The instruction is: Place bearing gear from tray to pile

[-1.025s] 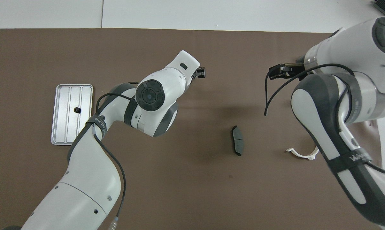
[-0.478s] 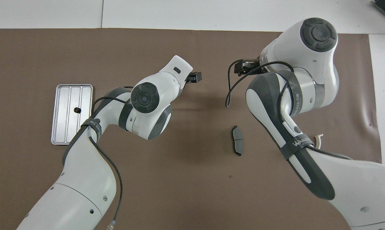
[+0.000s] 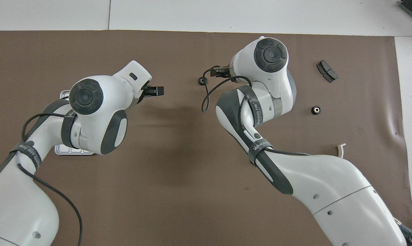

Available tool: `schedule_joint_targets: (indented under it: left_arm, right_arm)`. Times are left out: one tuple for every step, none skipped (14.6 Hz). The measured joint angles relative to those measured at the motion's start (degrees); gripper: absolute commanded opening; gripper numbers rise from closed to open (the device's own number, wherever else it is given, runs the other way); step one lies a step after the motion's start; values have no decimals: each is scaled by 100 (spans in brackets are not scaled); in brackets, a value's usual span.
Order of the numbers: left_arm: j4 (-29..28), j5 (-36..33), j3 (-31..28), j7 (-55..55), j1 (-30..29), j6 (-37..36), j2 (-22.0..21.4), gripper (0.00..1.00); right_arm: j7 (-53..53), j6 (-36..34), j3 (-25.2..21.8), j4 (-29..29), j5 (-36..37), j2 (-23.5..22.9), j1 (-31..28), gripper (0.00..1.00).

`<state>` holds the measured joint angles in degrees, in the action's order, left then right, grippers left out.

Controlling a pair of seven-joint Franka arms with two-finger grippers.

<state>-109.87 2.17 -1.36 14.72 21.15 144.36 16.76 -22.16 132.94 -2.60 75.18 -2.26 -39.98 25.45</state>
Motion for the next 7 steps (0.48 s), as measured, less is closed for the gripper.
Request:
schedule_joint_targets:
  left_arm:
    - [-12, 0, -5, -207, -173, -369, -118, 100]
    - [-17, 0, -9, -380, -360, -648, -211, 100]
    - [-24, 0, -12, -540, -553, -839, -282, 100]
    - [-35, 0, -14, -700, -744, -950, -323, 100]
    - [-49, 0, -16, -836, -920, -990, -334, 100]
    - [-72, 0, -16, -949, -1095, -997, -333, 100]
    - [-92, 0, -14, -1038, -1259, -997, -332, 100]
  right_arm:
    - [-3, 438, 0, -95, 144, -208, 121, 100]
    - [-5, 817, 1, -143, 300, -371, 215, 100]
    - [42, 1061, 1, -168, 420, -485, 281, 100]
    - [215, 1238, 1, -173, 455, -553, 317, 100]
    - [410, 1394, 7, -164, 454, -596, 336, 100]
    - [532, 1484, 24, -142, 454, -628, 361, 100]
    - [593, 1497, 49, -108, 454, -651, 390, 100]
